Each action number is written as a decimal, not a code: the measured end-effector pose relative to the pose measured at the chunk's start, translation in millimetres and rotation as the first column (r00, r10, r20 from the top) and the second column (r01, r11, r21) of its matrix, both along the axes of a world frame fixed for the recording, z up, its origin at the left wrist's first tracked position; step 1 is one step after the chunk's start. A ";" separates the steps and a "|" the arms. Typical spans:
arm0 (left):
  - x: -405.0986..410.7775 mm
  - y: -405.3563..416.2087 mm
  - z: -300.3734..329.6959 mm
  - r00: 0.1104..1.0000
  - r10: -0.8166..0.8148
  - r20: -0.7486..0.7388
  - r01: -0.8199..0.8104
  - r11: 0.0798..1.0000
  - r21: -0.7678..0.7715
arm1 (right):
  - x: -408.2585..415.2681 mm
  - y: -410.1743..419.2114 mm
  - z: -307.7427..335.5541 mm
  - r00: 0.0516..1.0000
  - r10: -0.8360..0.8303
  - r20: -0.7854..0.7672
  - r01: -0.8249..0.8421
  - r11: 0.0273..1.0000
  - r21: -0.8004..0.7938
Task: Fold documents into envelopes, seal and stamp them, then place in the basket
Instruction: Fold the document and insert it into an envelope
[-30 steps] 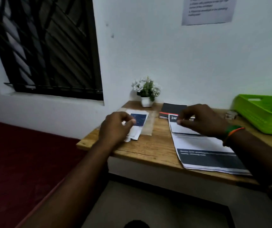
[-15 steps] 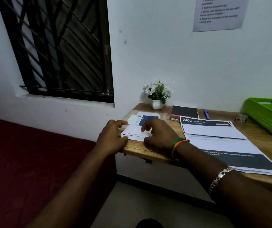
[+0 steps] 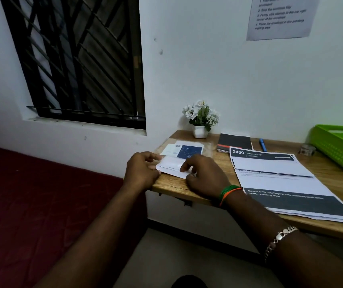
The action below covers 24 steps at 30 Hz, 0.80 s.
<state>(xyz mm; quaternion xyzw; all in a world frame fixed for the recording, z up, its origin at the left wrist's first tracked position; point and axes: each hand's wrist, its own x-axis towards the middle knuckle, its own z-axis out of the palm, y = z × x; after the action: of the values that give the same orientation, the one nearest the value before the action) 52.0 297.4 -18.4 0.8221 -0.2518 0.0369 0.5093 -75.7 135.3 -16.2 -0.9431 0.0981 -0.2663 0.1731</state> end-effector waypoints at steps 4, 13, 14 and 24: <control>0.7 2.3 0.9 1.000 -0.003 -0.019 0.003 1.000 -0.003 | 1.8 -1.6 -1.9 1.000 -0.014 0.005 0.014 1.000 0.015; -6.8 -3.8 -2.8 1.000 -0.014 0.008 0.014 1.000 -0.023 | 3.4 -5.4 -4.9 0.999 -0.031 0.027 0.029 0.997 0.067; -8.0 -3.5 -3.6 1.000 -0.012 0.017 0.013 0.999 -0.034 | 3.1 -5.2 -4.9 0.999 -0.036 0.028 0.033 0.997 0.070; -11.7 7.4 -13.2 0.993 -0.048 0.108 0.059 0.993 -0.105 | 2.6 -3.9 -4.1 0.998 -0.058 0.002 0.058 0.996 0.071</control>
<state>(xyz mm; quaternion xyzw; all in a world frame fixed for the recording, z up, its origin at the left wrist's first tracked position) 40.3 304.9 -31.6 0.7832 -0.2979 0.0801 0.5398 -73.1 131.5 -20.3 -0.9326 0.1344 -0.2697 0.1986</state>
